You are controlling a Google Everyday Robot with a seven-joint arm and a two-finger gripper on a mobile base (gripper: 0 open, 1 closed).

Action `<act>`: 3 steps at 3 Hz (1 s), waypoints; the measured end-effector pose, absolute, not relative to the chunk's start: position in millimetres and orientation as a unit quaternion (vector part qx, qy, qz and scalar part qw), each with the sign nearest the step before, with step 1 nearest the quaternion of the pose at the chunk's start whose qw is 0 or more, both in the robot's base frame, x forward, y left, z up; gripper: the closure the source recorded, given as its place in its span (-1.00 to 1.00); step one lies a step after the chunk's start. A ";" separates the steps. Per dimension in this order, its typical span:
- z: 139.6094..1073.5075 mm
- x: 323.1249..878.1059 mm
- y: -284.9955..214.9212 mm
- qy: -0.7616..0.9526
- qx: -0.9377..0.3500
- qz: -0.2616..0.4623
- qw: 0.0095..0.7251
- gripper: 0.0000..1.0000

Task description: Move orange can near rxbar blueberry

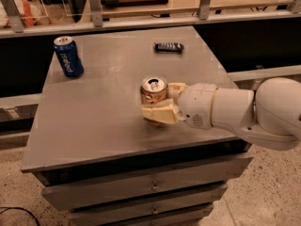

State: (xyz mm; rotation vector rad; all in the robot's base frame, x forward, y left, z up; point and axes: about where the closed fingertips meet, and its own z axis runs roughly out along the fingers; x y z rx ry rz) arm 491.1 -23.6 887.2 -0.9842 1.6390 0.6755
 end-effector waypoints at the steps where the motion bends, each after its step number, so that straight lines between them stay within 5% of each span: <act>1: 894.7 488.4 -56.7 0.706 -0.403 0.239 0.531 1.00; 3: 909.8 486.2 -172.4 0.770 -0.339 0.083 0.534 1.00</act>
Offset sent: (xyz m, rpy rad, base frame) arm -0.0141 -0.1768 0.0351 -0.3152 -0.0604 -0.4380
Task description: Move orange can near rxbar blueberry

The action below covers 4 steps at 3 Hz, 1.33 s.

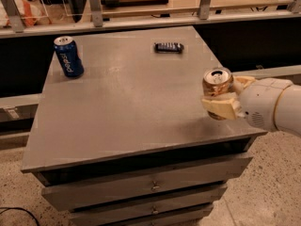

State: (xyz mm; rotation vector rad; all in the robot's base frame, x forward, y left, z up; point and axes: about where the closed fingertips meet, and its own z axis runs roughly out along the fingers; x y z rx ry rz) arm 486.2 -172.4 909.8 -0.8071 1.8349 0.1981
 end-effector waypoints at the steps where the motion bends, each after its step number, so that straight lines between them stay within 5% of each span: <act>1: 910.0 500.0 -209.1 0.780 -0.275 0.062 0.558 1.00; 4: 904.4 537.7 -223.8 0.780 -0.186 0.080 0.592 1.00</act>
Offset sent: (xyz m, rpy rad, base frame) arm 0.0771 -0.0689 -0.0235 0.3418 -0.0549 -0.3189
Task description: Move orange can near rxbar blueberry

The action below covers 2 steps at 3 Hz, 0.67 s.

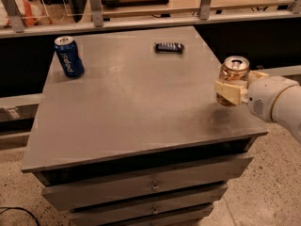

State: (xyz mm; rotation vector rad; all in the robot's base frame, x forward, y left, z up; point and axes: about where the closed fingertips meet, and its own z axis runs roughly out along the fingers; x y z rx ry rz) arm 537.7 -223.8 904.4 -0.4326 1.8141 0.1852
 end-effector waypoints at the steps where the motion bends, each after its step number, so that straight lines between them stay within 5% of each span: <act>1: 913.4 562.5 -234.1 0.777 -0.162 0.061 0.605 1.00; 2: 917.3 594.7 -239.1 0.776 -0.137 0.069 0.612 1.00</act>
Offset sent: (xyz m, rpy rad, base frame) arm 0.1051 -0.0253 0.0163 0.1109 -0.0280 -0.1302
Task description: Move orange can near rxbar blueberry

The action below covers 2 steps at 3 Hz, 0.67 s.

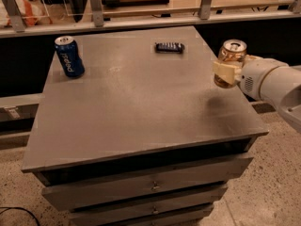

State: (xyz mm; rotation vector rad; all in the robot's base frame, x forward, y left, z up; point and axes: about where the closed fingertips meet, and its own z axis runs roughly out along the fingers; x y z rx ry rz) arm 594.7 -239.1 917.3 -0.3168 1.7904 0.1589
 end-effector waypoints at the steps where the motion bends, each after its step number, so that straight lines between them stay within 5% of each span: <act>1: 918.6 624.9 -237.0 0.773 -0.124 0.082 0.617 1.00; 2: 919.7 653.2 -232.5 0.768 -0.127 0.094 0.620 1.00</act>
Offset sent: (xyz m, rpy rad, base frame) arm 0.0957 0.0067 0.0043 0.0776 -0.0188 0.0393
